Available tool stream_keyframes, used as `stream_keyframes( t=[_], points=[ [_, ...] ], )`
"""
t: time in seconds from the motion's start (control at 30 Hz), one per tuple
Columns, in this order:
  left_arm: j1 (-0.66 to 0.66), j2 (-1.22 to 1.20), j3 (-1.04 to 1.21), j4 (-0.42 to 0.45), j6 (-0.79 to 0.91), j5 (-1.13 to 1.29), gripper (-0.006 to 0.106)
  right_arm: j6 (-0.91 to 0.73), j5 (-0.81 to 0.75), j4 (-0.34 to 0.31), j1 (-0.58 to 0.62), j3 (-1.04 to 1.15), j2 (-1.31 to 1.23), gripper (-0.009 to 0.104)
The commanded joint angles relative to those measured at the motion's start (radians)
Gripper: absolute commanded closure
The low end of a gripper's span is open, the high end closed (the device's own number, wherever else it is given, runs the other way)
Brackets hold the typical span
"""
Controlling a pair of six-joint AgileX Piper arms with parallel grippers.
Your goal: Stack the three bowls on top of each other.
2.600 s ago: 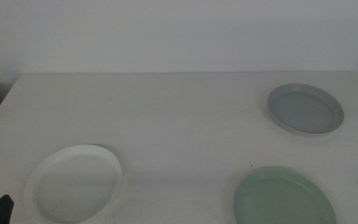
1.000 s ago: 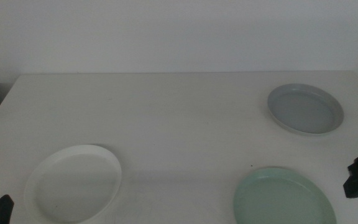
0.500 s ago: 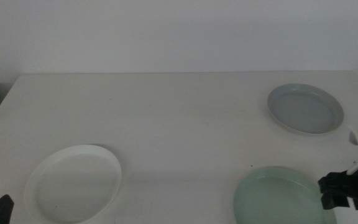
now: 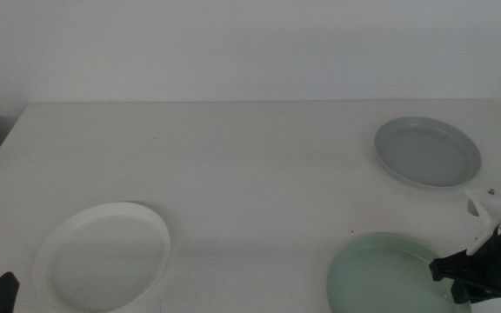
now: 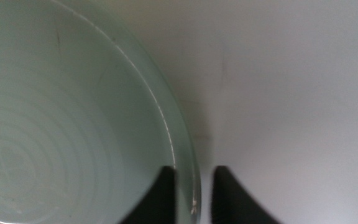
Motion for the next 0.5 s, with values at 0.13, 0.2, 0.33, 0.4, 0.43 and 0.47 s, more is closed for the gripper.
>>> stream_keyframes(
  t=[0.13,0.2,0.33,0.4,0.43,0.47],
  points=[
    [0.001,-0.003,-0.004,-0.012,-0.01,-0.077,0.005,-0.004,0.007,-0.013,0.006,-0.026,-0.047,0.096],
    [0.001,-0.003,-0.004,-0.012,-0.009,-0.077,0.005,-0.003,0.037,-0.015,0.022,-0.052,-0.078,0.096],
    [0.001,-0.003,-0.004,-0.012,-0.009,-0.077,0.005,0.04,0.09,-0.001,0.058,-0.148,-0.123,0.096],
    [0.001,-0.003,-0.004,-0.012,-0.009,-0.077,0.005,0.064,0.111,0.003,0.084,-0.201,-0.12,0.096],
    [0.001,-0.003,-0.004,-0.012,-0.009,-0.077,0.005,0.075,0.114,0.006,0.101,-0.227,-0.116,0.096],
    [0.001,-0.003,-0.004,-0.012,-0.009,-0.077,0.005,0.084,0.113,0.011,0.118,-0.252,-0.11,0.096]
  ],
)
